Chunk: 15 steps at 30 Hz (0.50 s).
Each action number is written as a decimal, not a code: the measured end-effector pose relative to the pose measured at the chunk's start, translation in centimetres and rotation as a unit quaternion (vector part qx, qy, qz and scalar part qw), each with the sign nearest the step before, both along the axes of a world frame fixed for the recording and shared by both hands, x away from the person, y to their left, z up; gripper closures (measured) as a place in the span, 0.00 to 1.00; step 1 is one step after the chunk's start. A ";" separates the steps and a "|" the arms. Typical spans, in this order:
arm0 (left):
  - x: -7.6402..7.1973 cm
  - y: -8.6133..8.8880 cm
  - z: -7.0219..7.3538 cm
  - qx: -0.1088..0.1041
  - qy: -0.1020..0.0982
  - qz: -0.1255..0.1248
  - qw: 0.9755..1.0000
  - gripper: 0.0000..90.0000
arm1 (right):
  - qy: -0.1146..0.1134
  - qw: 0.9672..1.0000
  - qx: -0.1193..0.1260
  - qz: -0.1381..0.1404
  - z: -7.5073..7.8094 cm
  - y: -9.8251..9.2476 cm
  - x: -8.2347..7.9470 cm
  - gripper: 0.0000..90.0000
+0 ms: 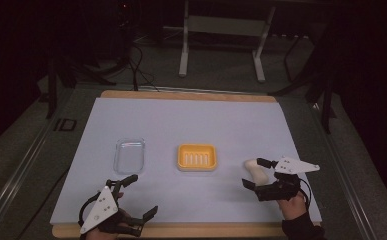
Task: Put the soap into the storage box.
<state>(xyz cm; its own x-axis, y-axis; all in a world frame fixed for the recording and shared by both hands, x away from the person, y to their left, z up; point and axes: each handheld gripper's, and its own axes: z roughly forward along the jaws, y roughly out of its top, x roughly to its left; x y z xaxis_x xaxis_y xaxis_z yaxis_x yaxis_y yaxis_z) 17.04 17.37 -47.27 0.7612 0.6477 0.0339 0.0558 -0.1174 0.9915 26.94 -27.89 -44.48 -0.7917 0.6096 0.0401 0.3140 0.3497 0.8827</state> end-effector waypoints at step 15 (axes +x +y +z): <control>-0.1 -0.1 0.0 0.006 0.001 -0.007 1.000 0.01 | -0.014 0.999 -0.005 0.052 1.2 0.3 -0.3 0.10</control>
<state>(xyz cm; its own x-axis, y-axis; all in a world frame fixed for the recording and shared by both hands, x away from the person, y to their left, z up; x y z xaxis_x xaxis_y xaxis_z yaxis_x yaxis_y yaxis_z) 16.95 17.29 -47.27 0.7702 0.6366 0.0391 0.0568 -0.1294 0.9900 26.66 -27.55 -43.27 -0.8509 0.5251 0.0111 0.2513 0.3884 0.8866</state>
